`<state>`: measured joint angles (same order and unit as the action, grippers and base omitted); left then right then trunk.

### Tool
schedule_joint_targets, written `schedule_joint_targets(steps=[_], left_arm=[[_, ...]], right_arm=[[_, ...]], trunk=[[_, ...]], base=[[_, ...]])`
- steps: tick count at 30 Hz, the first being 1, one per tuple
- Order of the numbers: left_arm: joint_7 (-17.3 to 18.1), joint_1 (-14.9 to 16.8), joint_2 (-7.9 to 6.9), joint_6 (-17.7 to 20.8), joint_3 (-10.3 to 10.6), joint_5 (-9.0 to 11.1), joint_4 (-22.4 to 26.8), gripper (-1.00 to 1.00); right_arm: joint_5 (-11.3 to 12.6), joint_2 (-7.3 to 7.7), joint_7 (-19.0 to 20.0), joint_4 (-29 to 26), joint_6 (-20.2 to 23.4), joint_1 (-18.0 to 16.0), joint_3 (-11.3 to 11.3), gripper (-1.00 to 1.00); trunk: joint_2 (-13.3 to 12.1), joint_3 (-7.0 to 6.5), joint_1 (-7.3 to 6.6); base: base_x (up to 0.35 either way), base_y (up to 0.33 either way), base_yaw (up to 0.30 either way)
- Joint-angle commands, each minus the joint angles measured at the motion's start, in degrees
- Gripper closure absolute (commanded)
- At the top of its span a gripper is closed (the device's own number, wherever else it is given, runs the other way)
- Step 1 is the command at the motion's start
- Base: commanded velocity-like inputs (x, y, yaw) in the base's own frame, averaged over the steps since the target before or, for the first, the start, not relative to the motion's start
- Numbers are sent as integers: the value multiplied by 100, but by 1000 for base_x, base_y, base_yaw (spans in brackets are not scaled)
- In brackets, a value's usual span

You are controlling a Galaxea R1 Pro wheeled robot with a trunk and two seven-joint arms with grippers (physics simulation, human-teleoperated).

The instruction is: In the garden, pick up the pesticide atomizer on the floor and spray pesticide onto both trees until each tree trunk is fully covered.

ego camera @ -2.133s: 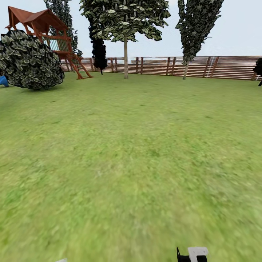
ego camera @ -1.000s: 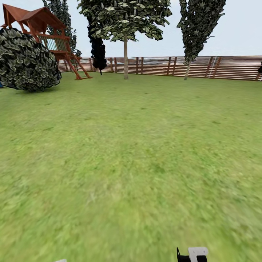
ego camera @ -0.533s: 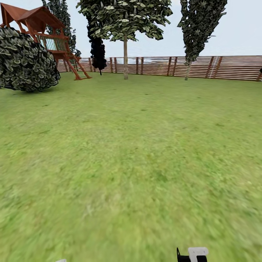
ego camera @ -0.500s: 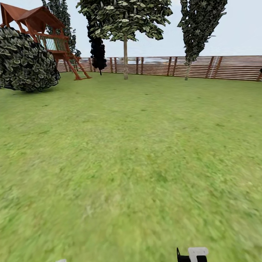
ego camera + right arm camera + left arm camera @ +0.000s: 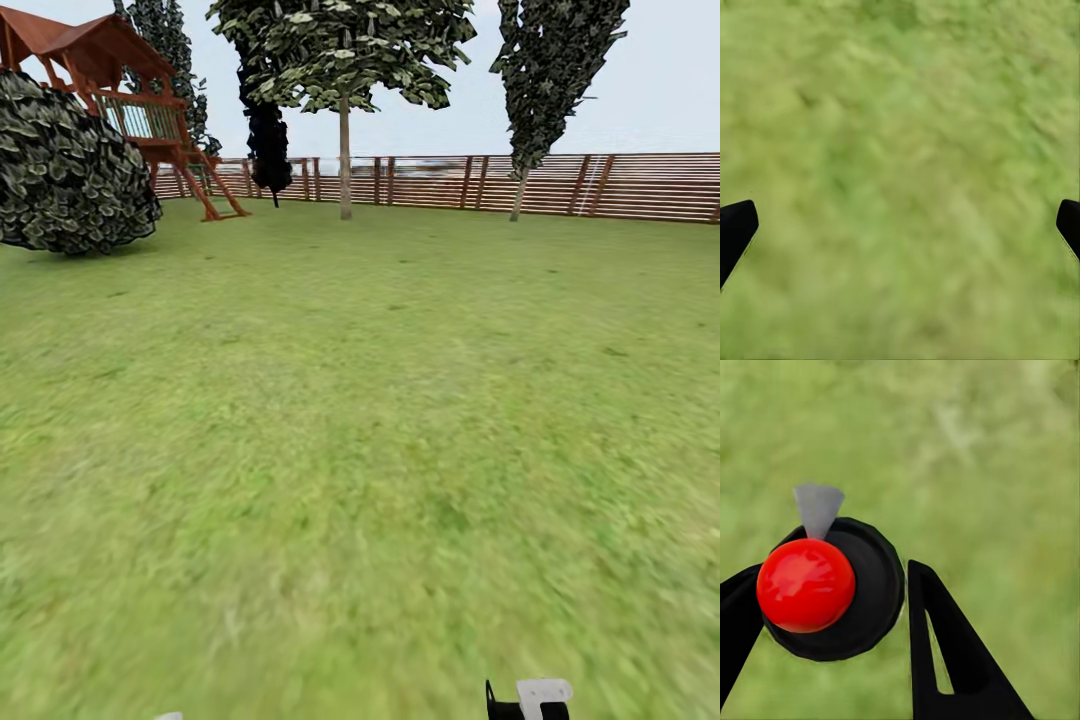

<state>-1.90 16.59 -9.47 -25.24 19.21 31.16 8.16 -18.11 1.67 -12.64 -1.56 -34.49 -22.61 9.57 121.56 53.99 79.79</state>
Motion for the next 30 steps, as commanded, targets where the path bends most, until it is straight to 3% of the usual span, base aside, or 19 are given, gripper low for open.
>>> schedule_joint_targets(steps=[1,30], left_arm=[[-21,2,-2,-16,48,32,1,100],[-21,2,-2,-22,48,31,1,100]], right_arm=[[-61,0,-28,7,-14,-5,37,-100],[-61,0,-28,7,-14,-6,37,-100]], trunk=[[2,5,3],[2,5,3]], base=[[339,0,0],[339,0,0]])
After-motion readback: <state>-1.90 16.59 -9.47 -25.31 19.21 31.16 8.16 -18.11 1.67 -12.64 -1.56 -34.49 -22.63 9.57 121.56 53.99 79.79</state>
